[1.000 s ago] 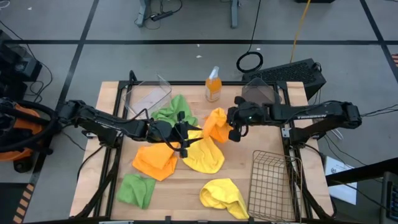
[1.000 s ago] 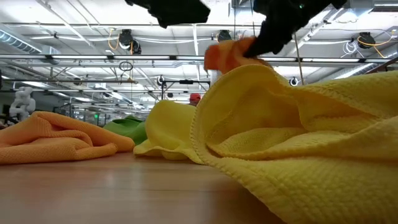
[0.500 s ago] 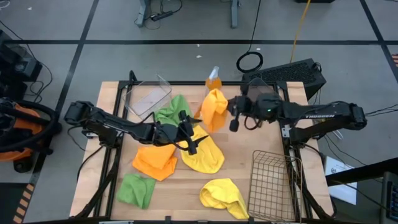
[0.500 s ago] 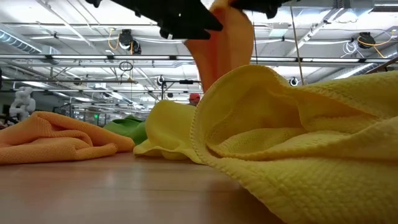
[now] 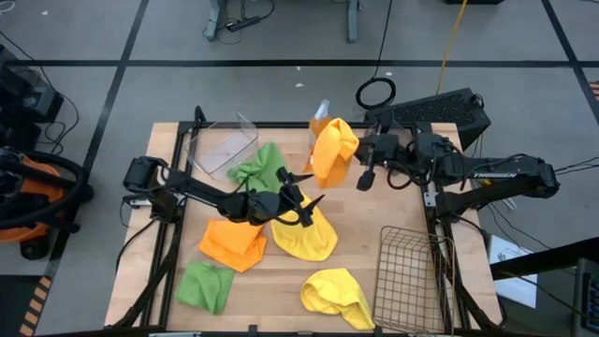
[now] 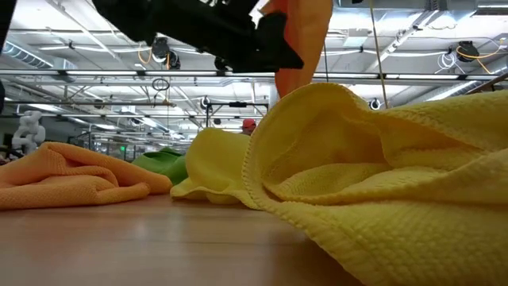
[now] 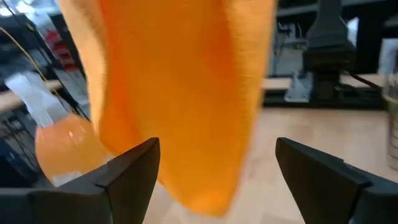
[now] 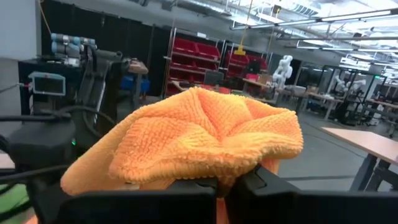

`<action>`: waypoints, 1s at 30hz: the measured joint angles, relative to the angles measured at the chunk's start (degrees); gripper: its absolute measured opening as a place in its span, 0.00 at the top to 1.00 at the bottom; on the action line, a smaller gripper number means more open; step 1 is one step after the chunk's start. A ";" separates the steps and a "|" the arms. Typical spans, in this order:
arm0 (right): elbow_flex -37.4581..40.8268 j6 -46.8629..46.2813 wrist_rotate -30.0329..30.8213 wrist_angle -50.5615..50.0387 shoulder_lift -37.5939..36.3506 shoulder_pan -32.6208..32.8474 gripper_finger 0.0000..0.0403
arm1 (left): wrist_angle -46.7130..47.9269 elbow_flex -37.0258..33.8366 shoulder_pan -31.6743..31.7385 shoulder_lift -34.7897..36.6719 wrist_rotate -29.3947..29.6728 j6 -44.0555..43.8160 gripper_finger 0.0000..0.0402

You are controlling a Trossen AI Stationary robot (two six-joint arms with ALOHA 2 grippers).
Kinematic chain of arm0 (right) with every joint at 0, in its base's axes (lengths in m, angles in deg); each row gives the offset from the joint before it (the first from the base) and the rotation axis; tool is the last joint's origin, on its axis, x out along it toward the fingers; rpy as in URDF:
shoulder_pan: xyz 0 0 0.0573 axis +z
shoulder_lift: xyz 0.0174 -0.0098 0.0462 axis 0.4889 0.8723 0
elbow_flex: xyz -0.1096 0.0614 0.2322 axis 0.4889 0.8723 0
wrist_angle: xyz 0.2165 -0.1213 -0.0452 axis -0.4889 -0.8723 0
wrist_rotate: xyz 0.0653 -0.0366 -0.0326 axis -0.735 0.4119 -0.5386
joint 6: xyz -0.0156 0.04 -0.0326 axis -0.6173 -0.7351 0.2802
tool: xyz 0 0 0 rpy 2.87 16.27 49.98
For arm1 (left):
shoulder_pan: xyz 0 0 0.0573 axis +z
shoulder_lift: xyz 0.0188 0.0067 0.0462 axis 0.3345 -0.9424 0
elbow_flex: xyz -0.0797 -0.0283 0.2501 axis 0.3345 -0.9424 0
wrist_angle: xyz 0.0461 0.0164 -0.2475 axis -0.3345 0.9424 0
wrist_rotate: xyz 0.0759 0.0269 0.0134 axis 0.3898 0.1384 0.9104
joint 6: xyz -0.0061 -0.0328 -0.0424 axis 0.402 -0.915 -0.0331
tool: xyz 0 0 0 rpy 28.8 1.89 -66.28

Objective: Sort microfiber towel by color & place in baskets
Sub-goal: Put the top orange microfiber cloth into the transparent bin

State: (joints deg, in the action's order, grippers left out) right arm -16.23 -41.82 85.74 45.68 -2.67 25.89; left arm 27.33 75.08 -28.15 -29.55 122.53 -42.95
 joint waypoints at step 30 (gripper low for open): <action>0.00 -1.57 -0.02 -7.78 0.00 0.00 1.00 | -5.90 0.00 -2.21 1.81 4.60 18.08 0.99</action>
State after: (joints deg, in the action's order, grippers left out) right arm -16.23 -43.39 85.73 37.90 -2.67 25.89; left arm 21.43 75.08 -30.36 -27.74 127.14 -24.87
